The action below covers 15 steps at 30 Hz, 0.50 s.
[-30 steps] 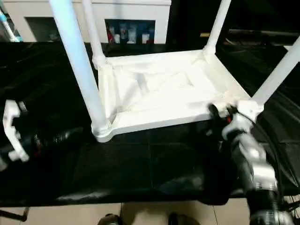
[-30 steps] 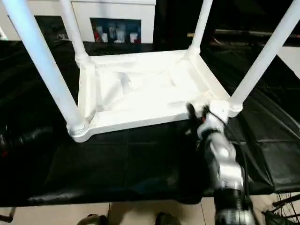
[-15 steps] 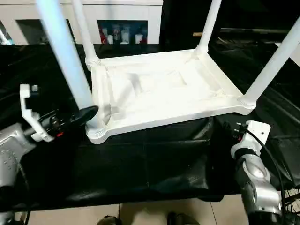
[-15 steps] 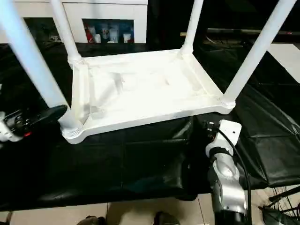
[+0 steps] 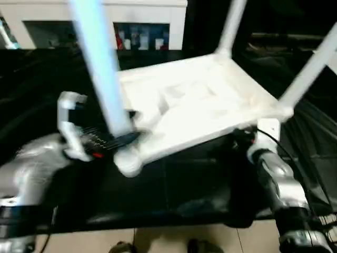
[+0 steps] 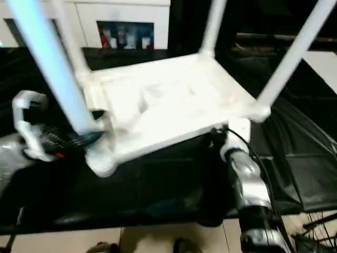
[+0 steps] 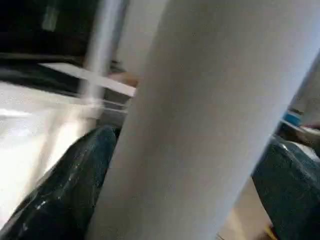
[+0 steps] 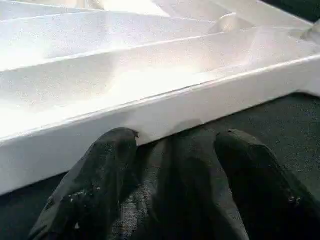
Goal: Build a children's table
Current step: Rotate table base
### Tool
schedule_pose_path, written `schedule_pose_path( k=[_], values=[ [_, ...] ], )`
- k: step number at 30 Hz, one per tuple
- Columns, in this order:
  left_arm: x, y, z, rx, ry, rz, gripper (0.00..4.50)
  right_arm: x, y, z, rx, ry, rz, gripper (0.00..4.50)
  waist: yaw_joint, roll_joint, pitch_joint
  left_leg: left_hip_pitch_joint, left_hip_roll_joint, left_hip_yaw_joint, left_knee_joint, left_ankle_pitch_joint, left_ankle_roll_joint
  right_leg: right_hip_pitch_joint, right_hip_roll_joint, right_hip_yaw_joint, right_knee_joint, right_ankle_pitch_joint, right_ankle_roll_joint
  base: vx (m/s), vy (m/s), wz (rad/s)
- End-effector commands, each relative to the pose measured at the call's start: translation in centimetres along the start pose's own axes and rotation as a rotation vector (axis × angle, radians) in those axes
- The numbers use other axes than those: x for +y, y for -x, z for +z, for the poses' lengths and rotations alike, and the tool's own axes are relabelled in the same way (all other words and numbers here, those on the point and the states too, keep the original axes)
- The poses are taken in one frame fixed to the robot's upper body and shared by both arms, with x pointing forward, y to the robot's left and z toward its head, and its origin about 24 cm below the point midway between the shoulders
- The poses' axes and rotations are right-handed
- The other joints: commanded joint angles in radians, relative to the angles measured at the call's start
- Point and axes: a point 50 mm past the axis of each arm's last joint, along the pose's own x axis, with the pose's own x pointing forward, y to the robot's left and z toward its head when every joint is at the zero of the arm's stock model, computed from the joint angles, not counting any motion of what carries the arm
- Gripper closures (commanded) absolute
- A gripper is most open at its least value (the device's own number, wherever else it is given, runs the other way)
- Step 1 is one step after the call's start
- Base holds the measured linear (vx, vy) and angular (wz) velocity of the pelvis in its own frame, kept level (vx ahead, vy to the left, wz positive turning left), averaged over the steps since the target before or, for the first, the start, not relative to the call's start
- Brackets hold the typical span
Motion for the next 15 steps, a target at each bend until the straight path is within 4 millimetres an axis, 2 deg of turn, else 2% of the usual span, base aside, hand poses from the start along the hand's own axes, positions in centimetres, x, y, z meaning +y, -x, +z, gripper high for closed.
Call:
schedule_pose_path(
  k=[1,3,5,7,10,11,14,15],
  values=[
    [-0.8,-1.8,0.0,0.024,-0.016,-0.095,0.02,1.3,-0.3,0.0,0.011,0.018,0.067,1.4,0.002,-0.002,-0.087,0.015,-0.002,0.003,-0.064,-0.212,0.014,0.067,-0.019,0.017,-0.05,-0.213,-0.183,0.0,0.0,0.0],
    [-1.0,-2.8,-0.2,0.031,-0.02,-0.131,0.02,1.7,-0.4,0.1,0.01,0.01,0.081,1.4,0.002,-0.002,-0.084,0.016,-0.003,0.003,-0.062,-0.242,0.005,0.061,-0.019,0.018,-0.057,-0.285,-0.16,0.0,0.0,0.0],
    [-1.2,-3.5,-0.3,0.033,-0.021,-0.155,0.02,2.0,-0.4,0.1,0.009,0.004,0.094,1.4,0.001,-0.003,-0.086,0.015,-0.003,0.0,-0.062,-0.263,-0.006,0.062,-0.019,0.017,-0.059,-0.335,-0.14,0.0,0.0,0.0],
    [-1.1,-4.5,-0.5,0.03,-0.03,-0.171,0.02,2.4,-0.5,0.1,0.007,0.008,0.119,1.4,0.0,-0.001,-0.086,0.021,-0.002,0.0,-0.061,-0.284,-0.013,0.055,-0.016,0.016,-0.065,-0.371,-0.128,0.0,0.0,0.0],
    [-1.2,-5.7,-0.6,0.033,-0.035,-0.202,0.02,3.5,-0.5,0.1,-0.001,0.015,0.183,1.4,-0.002,-0.003,-0.087,0.015,-0.004,-0.003,-0.061,-0.292,-0.016,0.058,-0.016,0.014,-0.066,-0.395,-0.115,0.0,0.0,0.0],
    [-1.2,-6.2,-0.6,0.032,-0.035,-0.218,0.02,4.1,-0.5,0.2,-0.003,0.023,0.221,1.4,-0.003,-0.001,-0.088,0.014,-0.004,-0.005,-0.061,-0.294,-0.016,0.059,-0.016,0.013,-0.066,-0.394,-0.115,0.0,0.0,0.0],
    [-1.6,-7.4,-0.5,0.021,-0.031,-0.248,0.02,5.5,-0.5,0.2,0.0,0.041,0.309,1.4,-0.008,-0.007,-0.089,0.01,-0.004,-0.005,-0.06,-0.289,-0.01,0.06,-0.016,0.013,-0.064,-0.384,-0.119,0.0,0.0,0.0],
    [-1.6,-7.7,-0.5,0.018,-0.031,-0.25,0.02,5.8,-0.5,0.3,-0.001,0.046,0.328,1.4,-0.01,-0.006,-0.09,0.01,-0.004,-0.005,-0.058,-0.283,-0.007,0.061,-0.016,0.013,-0.063,-0.372,-0.125,0.0,0.0,0.0]
  ],
)
